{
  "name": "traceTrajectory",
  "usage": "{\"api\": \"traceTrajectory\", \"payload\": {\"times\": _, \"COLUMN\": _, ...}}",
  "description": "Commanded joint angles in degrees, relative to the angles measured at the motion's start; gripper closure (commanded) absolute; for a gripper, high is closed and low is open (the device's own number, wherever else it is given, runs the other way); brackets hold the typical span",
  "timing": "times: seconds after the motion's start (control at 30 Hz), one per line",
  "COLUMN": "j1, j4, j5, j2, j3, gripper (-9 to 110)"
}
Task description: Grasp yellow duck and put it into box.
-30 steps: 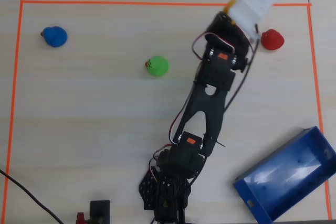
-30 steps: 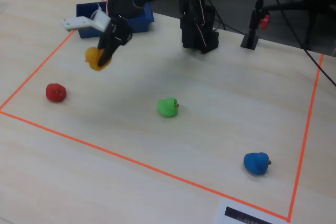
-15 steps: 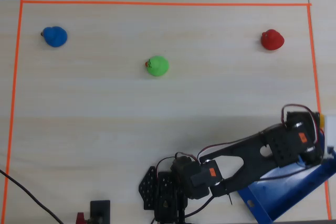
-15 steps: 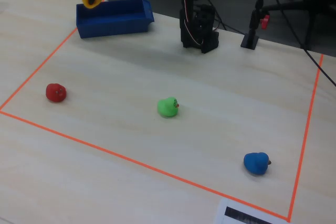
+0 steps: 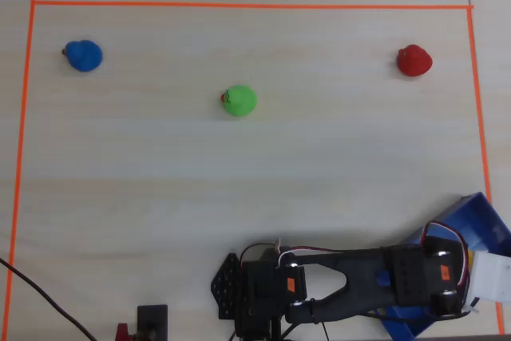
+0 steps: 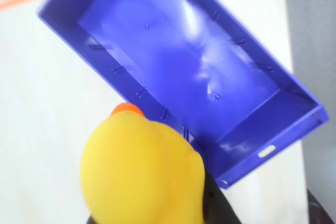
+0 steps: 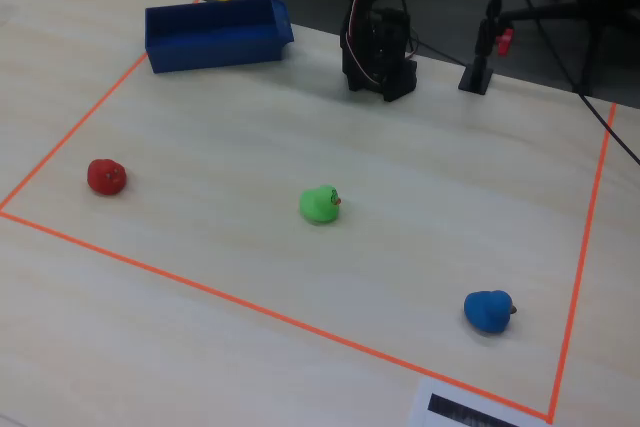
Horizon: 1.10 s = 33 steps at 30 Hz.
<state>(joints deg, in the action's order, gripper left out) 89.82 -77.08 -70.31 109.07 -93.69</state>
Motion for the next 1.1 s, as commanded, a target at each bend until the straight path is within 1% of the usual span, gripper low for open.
{"api": "traceTrajectory", "payload": {"times": 0.0, "j1": 0.53, "j4": 1.05, "j5": -2.02, "j2": 2.37, "j3": 0.09, "gripper": 80}}
{"api": "traceTrajectory", "payload": {"times": 0.13, "j1": 0.88, "j4": 1.41, "j5": -2.72, "j2": 2.29, "j3": -0.09, "gripper": 75}}
{"api": "traceTrajectory", "payload": {"times": 0.57, "j1": 0.00, "j4": 0.44, "j5": 0.53, "j2": 1.32, "j3": 2.81, "gripper": 73}}
{"api": "traceTrajectory", "payload": {"times": 0.6, "j1": -0.26, "j4": 0.35, "j5": 0.62, "j2": 1.14, "j3": 3.25, "gripper": 75}}
{"api": "traceTrajectory", "payload": {"times": 0.63, "j1": -0.79, "j4": 0.26, "j5": 0.88, "j2": 0.88, "j3": 3.96, "gripper": 80}}
{"api": "traceTrajectory", "payload": {"times": 0.7, "j1": -2.46, "j4": 0.00, "j5": 2.81, "j2": -0.09, "j3": 6.68, "gripper": 87}}
{"api": "traceTrajectory", "payload": {"times": 0.77, "j1": -6.33, "j4": 1.41, "j5": 7.12, "j2": -1.14, "j3": 10.20, "gripper": 95}}
{"api": "traceTrajectory", "payload": {"times": 0.8, "j1": -9.23, "j4": 2.55, "j5": 9.49, "j2": -1.76, "j3": 12.39, "gripper": 101}}
{"api": "traceTrajectory", "payload": {"times": 0.9, "j1": -21.01, "j4": 1.05, "j5": 12.92, "j2": -3.60, "j3": 20.39, "gripper": 101}}
{"api": "traceTrajectory", "payload": {"times": 0.97, "j1": -30.50, "j4": -0.53, "j5": 14.15, "j2": -3.25, "j3": 22.76, "gripper": 101}}
{"api": "traceTrajectory", "payload": {"times": 1.07, "j1": -46.67, "j4": -0.97, "j5": 12.04, "j2": 3.08, "j3": 14.77, "gripper": 101}}
